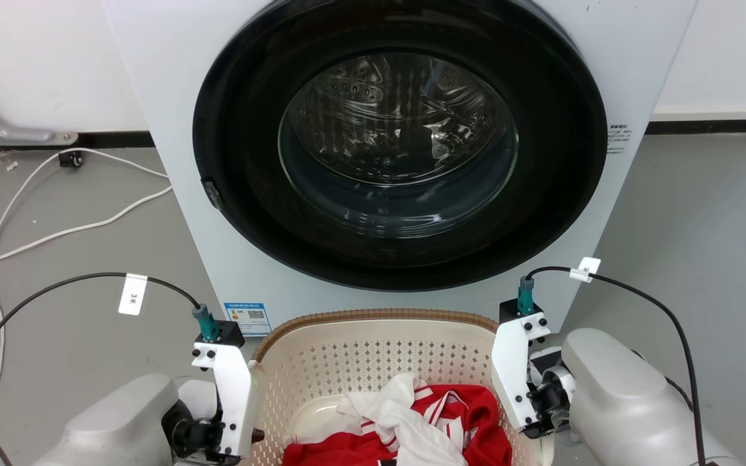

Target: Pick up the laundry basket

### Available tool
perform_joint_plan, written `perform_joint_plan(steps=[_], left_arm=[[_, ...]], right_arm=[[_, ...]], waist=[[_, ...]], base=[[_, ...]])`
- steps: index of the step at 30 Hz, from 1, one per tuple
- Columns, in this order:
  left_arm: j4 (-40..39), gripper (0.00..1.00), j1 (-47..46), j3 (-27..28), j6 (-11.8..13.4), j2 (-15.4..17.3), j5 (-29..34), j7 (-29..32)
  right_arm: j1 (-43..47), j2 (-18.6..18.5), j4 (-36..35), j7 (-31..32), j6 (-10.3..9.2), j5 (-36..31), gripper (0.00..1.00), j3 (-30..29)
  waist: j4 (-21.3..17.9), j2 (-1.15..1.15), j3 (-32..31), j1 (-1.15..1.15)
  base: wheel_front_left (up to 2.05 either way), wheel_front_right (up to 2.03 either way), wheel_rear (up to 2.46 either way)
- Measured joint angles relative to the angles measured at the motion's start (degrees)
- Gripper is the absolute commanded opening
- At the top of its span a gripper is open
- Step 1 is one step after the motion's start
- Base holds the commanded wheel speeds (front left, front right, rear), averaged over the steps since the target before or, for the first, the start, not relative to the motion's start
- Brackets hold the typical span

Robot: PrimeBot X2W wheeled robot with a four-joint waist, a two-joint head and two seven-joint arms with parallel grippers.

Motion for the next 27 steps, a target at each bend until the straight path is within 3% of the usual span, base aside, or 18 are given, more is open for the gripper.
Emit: perform_joint_plan(steps=[27], left_arm=[[0.90,0.00,-0.80,-0.22,0.01,-0.74,-0.65,2.75]], right_arm=[[-0.62,-0.16,1.66,-0.32,0.00,3.48,0.00,1.98]], waist=[[-1.14,0.00,0.17,0.02]], base=[[0.00,0.00,0.00]])
